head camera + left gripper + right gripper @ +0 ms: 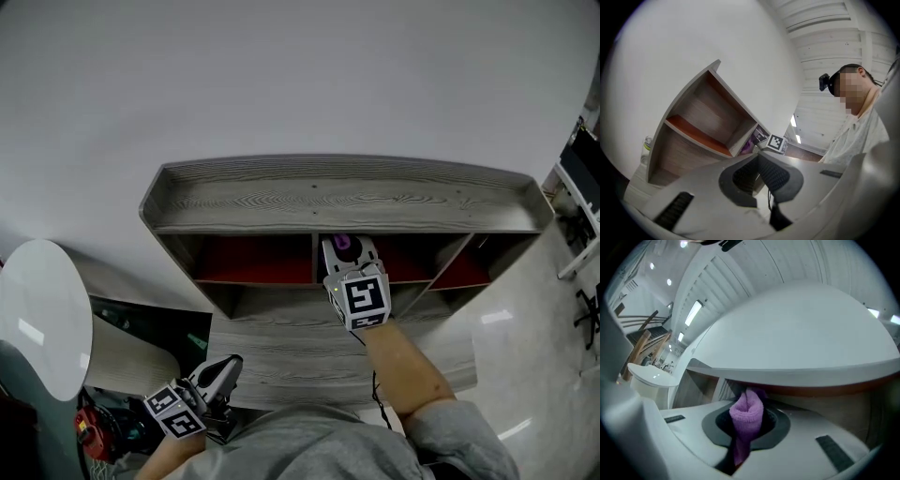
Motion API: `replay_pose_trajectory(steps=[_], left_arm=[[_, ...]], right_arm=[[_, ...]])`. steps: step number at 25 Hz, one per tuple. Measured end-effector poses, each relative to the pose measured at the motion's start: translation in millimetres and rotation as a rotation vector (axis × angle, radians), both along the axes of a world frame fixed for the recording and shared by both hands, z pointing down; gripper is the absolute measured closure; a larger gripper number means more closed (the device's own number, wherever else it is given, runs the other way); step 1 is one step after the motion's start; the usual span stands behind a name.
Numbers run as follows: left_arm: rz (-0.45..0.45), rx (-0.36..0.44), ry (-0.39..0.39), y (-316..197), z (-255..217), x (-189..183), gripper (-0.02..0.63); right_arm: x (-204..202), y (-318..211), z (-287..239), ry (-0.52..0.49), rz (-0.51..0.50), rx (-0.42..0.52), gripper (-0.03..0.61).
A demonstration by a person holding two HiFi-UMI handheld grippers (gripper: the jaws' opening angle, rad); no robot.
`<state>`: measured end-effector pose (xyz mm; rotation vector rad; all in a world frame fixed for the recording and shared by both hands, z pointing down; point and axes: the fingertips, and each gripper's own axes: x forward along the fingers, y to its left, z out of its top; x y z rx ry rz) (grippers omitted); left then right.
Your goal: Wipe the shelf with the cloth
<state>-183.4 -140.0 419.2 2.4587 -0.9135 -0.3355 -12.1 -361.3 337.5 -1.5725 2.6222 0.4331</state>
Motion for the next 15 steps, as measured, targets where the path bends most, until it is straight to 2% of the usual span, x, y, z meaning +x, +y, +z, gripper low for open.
replay_pose_trajectory(steps=[4, 7, 10, 15], left_arm=[[-0.014, -0.009, 0.004, 3.8, 2.1, -8.2, 0.578], [-0.007, -0.004, -0.001, 2.8, -1.0, -4.3, 0.578], [0.013, 0.005, -0.009, -0.8, -4.8, 7.4, 0.578], [0.075, 0.014, -0.015, -3.8, -7.8, 41.6, 0.578]], right_arm=[[4.6, 2.9, -12.5, -0.040, 0.005, 0.008, 0.540], [27.7, 6.9, -12.5, -0.068, 0.042, 0.007, 0.540], [82.2, 9.1, -12.7, -0.110, 0.137, -0.004, 0.540], [204.8, 20.5, -12.0, -0.180, 0.378, -0.034, 0.541]])
